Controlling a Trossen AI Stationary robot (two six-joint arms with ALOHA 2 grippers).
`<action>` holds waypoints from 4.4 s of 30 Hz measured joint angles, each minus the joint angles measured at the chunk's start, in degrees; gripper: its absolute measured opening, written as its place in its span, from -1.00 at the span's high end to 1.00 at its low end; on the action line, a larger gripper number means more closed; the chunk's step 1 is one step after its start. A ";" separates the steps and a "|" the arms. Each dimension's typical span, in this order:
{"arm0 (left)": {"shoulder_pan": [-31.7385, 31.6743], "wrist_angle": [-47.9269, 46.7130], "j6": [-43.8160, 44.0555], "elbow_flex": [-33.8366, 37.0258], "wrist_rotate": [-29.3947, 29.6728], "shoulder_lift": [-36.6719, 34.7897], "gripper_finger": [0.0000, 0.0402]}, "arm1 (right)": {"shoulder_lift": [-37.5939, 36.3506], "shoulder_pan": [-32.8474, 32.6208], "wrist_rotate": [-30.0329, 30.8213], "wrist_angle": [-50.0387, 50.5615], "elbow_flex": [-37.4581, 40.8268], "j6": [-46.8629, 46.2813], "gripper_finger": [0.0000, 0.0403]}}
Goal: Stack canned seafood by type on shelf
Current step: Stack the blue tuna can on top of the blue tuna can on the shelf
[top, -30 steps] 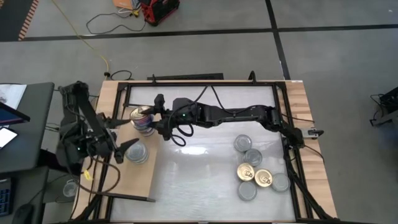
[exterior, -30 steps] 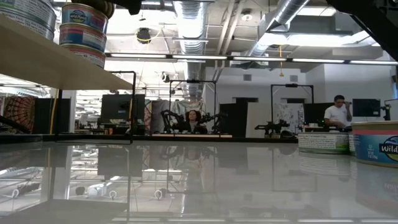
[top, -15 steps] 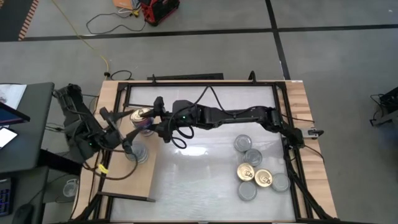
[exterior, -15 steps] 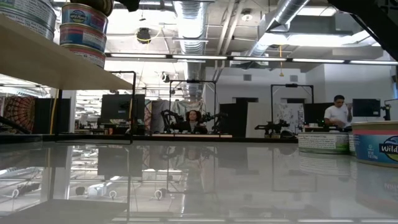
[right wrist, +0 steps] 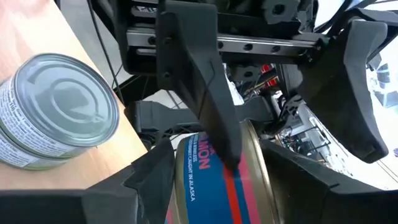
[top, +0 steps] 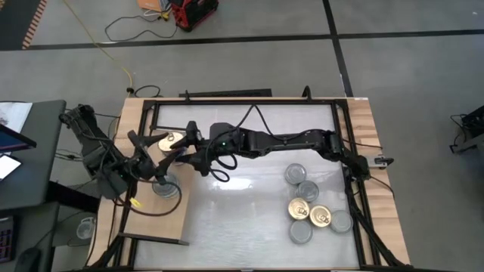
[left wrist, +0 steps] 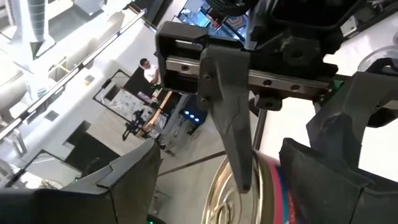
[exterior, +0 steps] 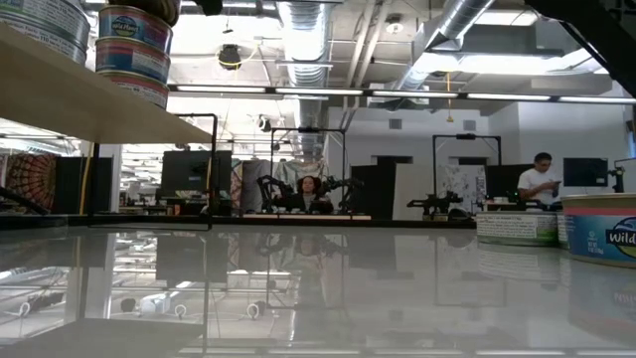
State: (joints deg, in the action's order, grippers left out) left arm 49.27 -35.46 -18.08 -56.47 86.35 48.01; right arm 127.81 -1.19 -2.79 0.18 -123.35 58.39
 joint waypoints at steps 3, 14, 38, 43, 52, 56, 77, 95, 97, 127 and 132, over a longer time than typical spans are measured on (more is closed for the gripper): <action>0.01 -1.35 -0.03 0.00 -0.09 -0.03 -0.56 | 0.00 0.04 0.00 -0.21 0.00 -0.09 -0.32; 0.01 -4.28 0.64 0.00 0.96 -0.02 -0.56 | 0.00 0.37 -0.06 0.17 0.00 -1.43 -0.32; 1.72 1.98 2.73 -0.02 -14.03 -1.47 -0.56 | -14.53 -5.73 17.28 51.18 0.55 -42.71 -0.31; 1.74 4.03 1.55 -0.02 -16.07 -1.44 -0.56 | -14.41 0.43 16.84 59.17 6.53 -46.40 -0.31; 1.74 5.37 5.61 -0.02 -25.15 -3.39 -0.56 | -13.99 11.75 1.14 53.55 14.50 -33.35 -0.36; 1.74 4.97 5.08 -0.04 -29.84 -4.74 -0.56 | -12.12 14.35 -3.18 50.57 15.15 -26.83 -0.49; 1.74 3.88 6.79 -0.03 -27.10 -6.01 -0.56 | 0.92 17.46 -8.76 34.69 15.15 -14.79 -0.86; 1.74 1.83 5.46 -0.02 -25.95 -5.95 -0.56 | 2.01 17.58 -12.53 36.22 15.13 -18.20 -0.04; 1.74 1.81 5.48 -0.02 -25.93 -5.92 -0.56 | 2.01 17.24 -12.52 36.79 15.13 -19.89 -0.03; -5.34 2.34 -40.82 -0.02 -16.52 4.68 -0.56 | -15.62 24.57 -39.79 42.39 15.13 -57.77 -0.06; -6.75 2.44 -48.49 -0.02 -15.52 7.99 -0.56 | -16.25 23.76 -48.94 36.28 15.13 -66.19 -0.06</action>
State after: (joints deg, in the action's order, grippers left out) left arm 42.52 -33.02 -66.56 -56.49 70.83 56.00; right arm 111.56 22.57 -51.73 36.46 -108.22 -7.80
